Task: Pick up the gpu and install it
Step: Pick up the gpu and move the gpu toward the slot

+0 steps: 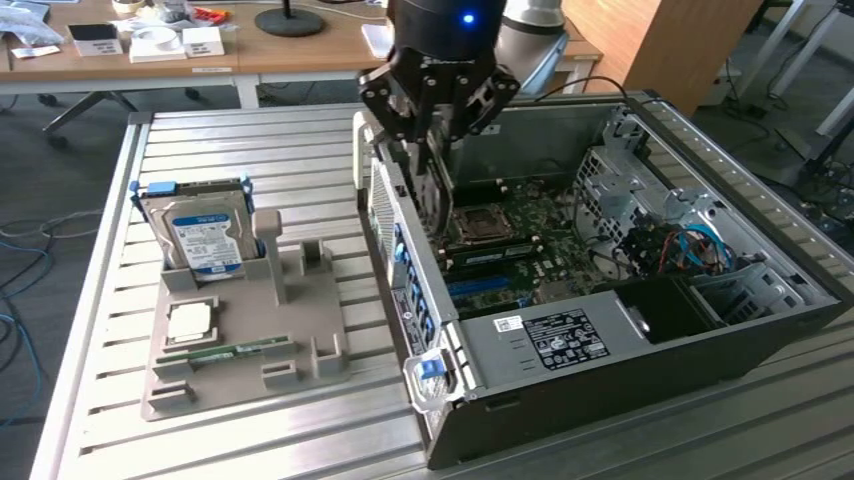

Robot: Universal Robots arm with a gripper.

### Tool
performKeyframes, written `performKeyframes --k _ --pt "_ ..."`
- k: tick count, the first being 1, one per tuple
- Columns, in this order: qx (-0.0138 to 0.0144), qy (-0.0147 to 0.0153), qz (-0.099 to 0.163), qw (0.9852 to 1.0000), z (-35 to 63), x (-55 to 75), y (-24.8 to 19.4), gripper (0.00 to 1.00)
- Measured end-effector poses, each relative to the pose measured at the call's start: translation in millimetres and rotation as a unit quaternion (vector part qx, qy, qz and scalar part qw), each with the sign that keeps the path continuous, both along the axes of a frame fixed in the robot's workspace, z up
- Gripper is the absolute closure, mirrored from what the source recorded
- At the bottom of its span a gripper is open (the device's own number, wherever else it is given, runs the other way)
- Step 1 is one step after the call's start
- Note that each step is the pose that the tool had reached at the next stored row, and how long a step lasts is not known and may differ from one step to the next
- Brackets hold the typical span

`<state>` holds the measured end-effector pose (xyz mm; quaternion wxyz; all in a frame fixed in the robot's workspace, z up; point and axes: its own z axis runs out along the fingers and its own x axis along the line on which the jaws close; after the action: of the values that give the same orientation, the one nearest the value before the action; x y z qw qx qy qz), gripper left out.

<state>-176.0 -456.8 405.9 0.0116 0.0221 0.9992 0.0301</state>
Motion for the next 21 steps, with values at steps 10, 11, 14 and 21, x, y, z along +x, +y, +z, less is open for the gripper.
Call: performKeyframes --k 10,11,14,21 --pt "0.0002 0.0000 0.000 1.0000 0.0 44.8 0.8 0.73" --pt "0.0002 0.0000 0.000 1.0000 0.0 49.2 0.9 0.73" --pt "0.0002 0.0000 0.000 1.0000 0.0 62.3 1.2 0.73" --pt "0.0002 0.0000 0.000 1.0000 0.0 91.6 1.8 0.73"
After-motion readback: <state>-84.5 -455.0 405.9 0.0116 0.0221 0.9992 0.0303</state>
